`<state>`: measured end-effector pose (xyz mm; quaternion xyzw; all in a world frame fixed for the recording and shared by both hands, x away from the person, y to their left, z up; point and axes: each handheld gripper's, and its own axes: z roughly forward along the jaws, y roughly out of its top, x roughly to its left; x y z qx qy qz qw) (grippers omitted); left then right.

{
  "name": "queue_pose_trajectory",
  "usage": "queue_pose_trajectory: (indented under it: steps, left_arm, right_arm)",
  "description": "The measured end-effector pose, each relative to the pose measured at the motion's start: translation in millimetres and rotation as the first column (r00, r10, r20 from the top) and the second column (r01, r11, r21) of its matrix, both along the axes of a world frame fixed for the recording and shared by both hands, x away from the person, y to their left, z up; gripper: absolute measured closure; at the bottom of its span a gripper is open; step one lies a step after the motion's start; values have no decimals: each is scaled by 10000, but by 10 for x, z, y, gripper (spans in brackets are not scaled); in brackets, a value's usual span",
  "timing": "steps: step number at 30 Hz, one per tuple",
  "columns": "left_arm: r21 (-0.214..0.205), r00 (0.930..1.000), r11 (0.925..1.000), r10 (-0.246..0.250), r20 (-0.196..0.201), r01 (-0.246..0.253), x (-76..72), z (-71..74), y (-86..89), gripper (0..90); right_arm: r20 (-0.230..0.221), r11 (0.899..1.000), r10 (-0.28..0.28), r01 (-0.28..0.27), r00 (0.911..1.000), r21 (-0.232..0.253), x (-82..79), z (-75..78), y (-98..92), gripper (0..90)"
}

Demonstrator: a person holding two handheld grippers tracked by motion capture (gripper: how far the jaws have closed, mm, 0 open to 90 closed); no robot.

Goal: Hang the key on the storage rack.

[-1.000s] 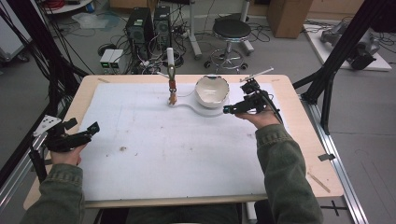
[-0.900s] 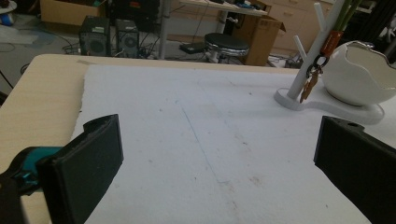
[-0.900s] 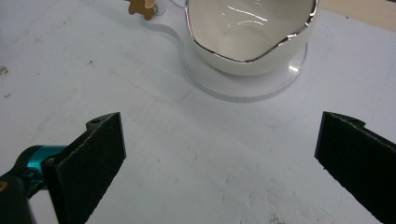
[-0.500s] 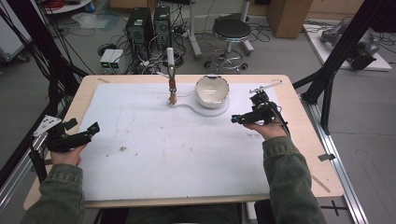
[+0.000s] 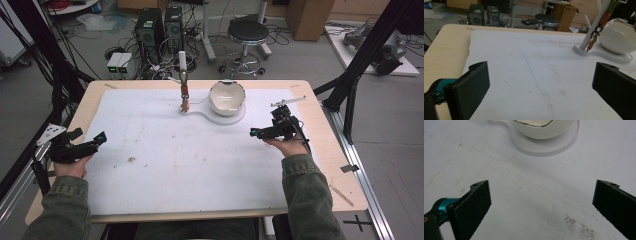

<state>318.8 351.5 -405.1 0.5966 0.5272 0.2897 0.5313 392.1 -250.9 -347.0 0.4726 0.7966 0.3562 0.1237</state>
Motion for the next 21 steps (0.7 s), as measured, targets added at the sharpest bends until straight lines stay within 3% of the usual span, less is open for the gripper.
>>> queue_pose_trajectory:
  steps: [5,15,21]
  left_arm:
    - [19,10000,10000,4,-36,-4,-1,-1,6,17]
    - [46,10000,10000,-12,-94,13,-3,-3,2,17]
    - [25,9999,10000,-14,-149,15,-6,-7,3,17]
  right_arm:
    - [141,9993,-159,164,9998,-342,-36,-72,-20,8]
    - [641,9976,-495,524,9967,-450,-150,-166,-140,8]
    - [934,9967,-756,780,9928,-228,-216,-230,-210,8]
